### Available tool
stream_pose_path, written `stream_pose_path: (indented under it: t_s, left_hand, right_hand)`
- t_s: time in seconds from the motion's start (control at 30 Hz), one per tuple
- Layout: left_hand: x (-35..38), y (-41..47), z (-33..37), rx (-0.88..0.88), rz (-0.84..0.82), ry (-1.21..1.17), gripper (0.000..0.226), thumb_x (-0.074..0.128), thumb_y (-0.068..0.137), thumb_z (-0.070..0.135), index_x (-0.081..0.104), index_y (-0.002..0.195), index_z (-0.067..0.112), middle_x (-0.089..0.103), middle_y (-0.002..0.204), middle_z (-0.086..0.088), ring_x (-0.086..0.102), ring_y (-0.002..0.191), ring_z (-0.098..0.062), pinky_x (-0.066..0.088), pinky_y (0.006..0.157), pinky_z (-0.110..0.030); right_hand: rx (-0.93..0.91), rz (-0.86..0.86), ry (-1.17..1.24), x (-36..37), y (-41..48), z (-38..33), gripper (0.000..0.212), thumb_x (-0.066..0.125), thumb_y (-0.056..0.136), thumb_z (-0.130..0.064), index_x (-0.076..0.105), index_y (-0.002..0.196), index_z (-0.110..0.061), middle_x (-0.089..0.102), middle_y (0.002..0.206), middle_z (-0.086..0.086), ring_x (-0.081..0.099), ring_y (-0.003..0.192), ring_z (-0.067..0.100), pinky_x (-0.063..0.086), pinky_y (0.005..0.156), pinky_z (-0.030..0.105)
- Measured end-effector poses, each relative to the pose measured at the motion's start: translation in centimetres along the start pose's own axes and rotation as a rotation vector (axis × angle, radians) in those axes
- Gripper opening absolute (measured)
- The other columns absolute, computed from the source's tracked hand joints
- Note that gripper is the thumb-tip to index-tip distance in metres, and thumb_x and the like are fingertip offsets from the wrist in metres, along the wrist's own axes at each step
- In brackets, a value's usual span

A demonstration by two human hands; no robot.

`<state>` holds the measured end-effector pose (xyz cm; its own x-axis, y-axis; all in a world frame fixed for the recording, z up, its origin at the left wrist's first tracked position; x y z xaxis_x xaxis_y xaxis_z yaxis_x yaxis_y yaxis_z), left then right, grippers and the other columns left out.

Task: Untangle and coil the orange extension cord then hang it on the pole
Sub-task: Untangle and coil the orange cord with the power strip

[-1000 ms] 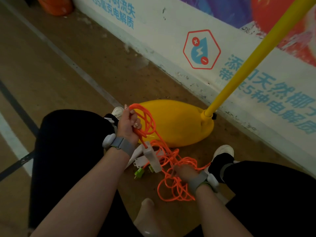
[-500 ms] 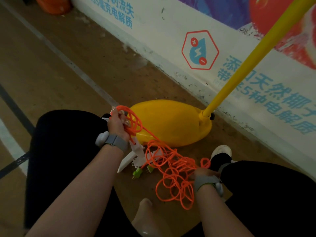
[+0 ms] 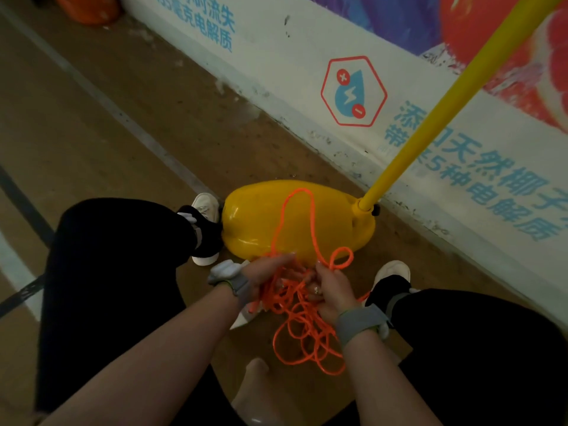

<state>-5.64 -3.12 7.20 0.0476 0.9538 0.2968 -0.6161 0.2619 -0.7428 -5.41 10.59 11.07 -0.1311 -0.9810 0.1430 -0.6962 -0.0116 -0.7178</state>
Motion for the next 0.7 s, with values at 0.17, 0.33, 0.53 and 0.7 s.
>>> stream_pose_path:
  t_s: [0.17,0.33,0.53,0.7]
  left_hand:
    - [1.1,-0.5,0.3,0.002,-0.071,-0.092,0.045,0.068,0.072,0.057,0.071,0.086,0.015,0.068,0.070,-0.003,0.060,0.056,-0.015,0.051,0.062,-0.026]
    - [1.2,-1.1,1.2,0.162,0.020,0.049,0.047,0.079,0.072,0.039,0.070,0.100,0.003,0.072,0.096,-0.016,0.068,0.091,-0.030,0.055,0.086,-0.044]
    - [-0.1,-0.5,0.8,0.175,0.317,0.111,0.026,0.078,0.073,0.036,0.070,0.073,0.011,0.072,0.082,-0.016,0.067,0.079,-0.034,0.055,0.077,-0.044]
    - [-3.7,-0.5,1.6,0.193,0.566,0.171,0.027,0.070,0.084,0.026,0.060,0.065,0.008,0.059,0.066,-0.013,0.055,0.068,-0.028,0.043,0.060,-0.031]
  right_hand:
    - [0.126,-0.160,-0.252,1.7,-1.4,1.6,0.035,0.042,0.101,-0.025,0.053,0.069,-0.013,0.046,0.042,0.002,0.034,0.025,0.006,0.023,0.032,0.009]
    - [0.256,-0.211,-0.308,1.5,-0.8,2.9,0.036,0.041,0.099,-0.025,0.048,0.067,-0.011,0.045,0.044,0.003,0.027,0.027,0.006,0.018,0.035,0.007]
    - [0.288,-0.274,-0.297,1.5,-1.1,2.8,0.035,0.043,0.100,-0.027,0.049,0.069,-0.011,0.046,0.040,0.003,0.031,0.025,0.006,0.019,0.032,0.008]
    - [0.130,-0.261,0.105,-1.0,0.0,-1.0,0.034,0.036,0.098,-0.020,0.040,0.066,-0.011,0.029,0.033,-0.005,0.023,0.025,0.003,0.013,0.030,0.010]
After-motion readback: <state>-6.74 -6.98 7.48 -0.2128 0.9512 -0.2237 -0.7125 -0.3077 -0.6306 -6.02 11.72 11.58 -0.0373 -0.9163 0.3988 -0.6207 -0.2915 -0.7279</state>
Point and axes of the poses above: each hand's wrist, its own y-axis towards the middle knuckle, its own x-axis out of the palm, z = x × y, the point moved 4 cm from there along y, towards the middle knuckle
